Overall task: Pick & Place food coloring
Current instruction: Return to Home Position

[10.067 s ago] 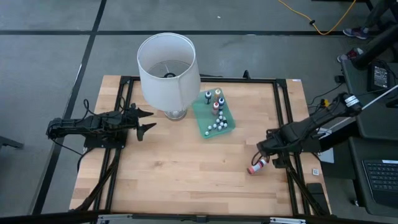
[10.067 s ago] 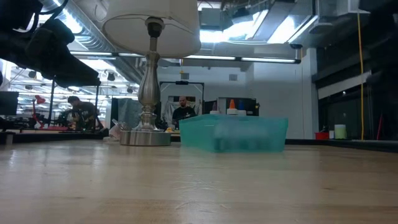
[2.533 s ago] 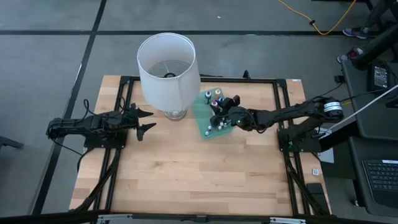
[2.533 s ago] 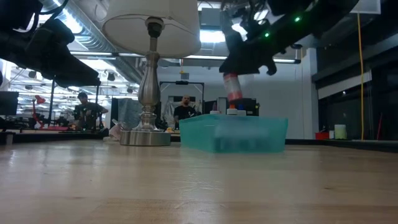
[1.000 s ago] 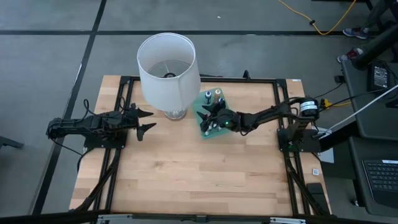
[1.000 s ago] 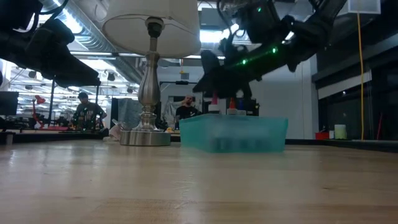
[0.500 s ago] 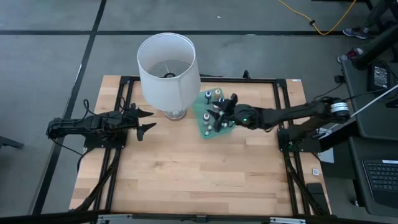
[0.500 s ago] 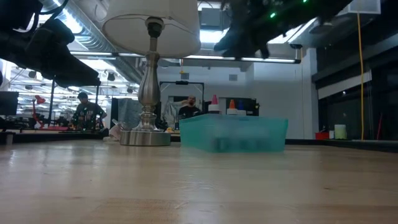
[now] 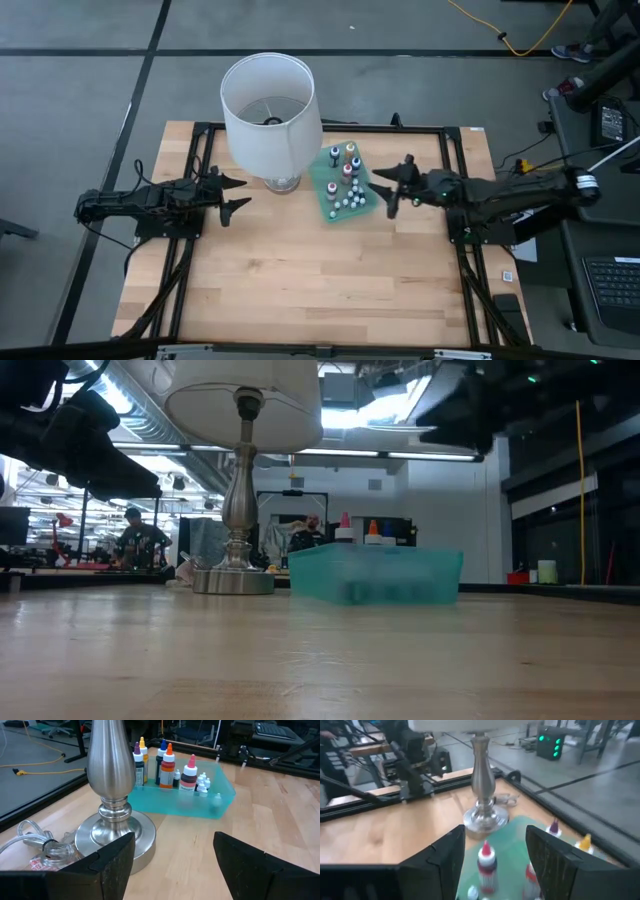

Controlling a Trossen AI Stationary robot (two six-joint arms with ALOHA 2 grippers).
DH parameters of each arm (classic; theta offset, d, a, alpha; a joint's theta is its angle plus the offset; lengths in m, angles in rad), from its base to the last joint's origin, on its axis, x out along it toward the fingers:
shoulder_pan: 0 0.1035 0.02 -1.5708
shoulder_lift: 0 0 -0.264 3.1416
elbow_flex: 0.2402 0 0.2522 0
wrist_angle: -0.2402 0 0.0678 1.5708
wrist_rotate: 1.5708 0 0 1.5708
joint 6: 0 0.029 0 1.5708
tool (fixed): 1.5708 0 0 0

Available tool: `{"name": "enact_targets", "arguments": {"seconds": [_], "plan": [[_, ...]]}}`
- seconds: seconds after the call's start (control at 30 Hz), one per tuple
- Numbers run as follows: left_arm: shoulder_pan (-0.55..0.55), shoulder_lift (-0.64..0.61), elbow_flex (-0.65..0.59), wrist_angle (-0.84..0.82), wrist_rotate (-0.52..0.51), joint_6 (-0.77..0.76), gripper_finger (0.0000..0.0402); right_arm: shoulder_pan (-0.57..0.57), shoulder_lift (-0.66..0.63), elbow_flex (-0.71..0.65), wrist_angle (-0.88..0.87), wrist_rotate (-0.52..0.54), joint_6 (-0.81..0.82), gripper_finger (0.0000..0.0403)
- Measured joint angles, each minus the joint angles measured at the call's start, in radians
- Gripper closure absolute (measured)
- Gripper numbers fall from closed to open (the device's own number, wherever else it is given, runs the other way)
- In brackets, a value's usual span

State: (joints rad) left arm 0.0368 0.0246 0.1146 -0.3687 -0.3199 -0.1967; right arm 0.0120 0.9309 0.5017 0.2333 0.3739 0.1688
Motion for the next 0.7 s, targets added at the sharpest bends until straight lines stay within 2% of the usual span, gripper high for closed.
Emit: {"name": "enact_targets", "arguments": {"seconds": [0.23,0.5,0.7], "plan": [[0.0,0.0,0.0,0.0,0.0,0.0,0.0136,0.0,-0.182,-0.172,-0.016,-0.031,0.005,0.0193],[0.0,0.0,0.0,0.0,0.0,0.0,0.0135,-0.008,-0.339,-0.301,-0.029,-0.028,0.007,0.0194],[0.0,0.0,0.0,0.0,0.0,0.0,0.0137,-0.026,-0.435,-0.352,-0.035,-0.028,0.005,0.0235]]}}
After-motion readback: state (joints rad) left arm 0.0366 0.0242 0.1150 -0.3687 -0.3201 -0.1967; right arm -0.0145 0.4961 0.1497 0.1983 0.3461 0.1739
